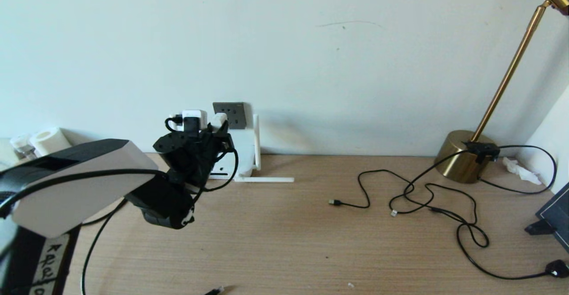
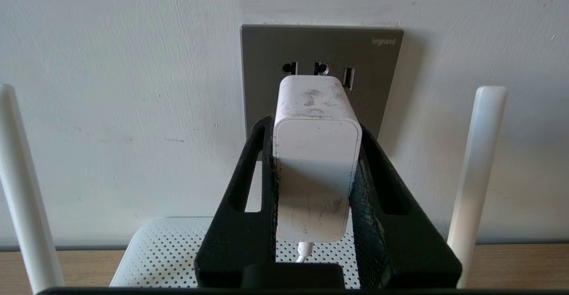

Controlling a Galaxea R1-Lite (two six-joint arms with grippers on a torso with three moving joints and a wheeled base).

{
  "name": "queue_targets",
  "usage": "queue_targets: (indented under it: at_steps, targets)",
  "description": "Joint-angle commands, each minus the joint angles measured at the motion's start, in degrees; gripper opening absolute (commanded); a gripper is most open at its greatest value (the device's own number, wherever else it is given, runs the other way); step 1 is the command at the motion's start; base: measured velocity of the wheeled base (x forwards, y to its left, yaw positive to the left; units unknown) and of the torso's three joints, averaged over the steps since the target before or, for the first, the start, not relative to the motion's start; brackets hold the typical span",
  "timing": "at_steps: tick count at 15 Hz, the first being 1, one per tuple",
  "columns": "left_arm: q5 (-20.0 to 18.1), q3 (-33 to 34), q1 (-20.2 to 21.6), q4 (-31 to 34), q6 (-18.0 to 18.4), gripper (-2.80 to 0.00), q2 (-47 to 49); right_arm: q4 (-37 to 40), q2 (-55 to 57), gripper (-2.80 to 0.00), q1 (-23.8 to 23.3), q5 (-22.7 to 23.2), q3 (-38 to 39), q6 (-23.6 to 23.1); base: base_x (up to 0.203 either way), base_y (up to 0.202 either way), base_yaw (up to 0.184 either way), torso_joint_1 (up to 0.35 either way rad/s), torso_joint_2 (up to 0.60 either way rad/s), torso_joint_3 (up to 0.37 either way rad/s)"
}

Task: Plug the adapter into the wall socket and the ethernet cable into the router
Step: Align plug and socket, then plug plug into socket

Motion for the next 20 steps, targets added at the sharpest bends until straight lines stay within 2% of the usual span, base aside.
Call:
queue_targets:
  at_steps: [1,9,20]
  targets:
    - [0.1,-0.6,0.0,-0.5,0.0,-2.80,0.9,0.0,0.1,-2.80,0.0,0.0,0.0,0.0,0.000,0.000,0.000,0.000,0.00,0.000]
    - [0.1,-5.7,0.0,-0.5,0.1,-2.80,3.8,0.0,0.1,-2.80,0.0,0.0,0.0,-0.1,0.000,0.000,0.000,0.000,0.00,0.000]
    - [0.1,-6.6,0.3,-0.5,1.2,-2.80,4.1,0.0,0.1,-2.80,0.0,0.0,0.1,0.0,0.000,0.000,0.000,0.000,0.00,0.000]
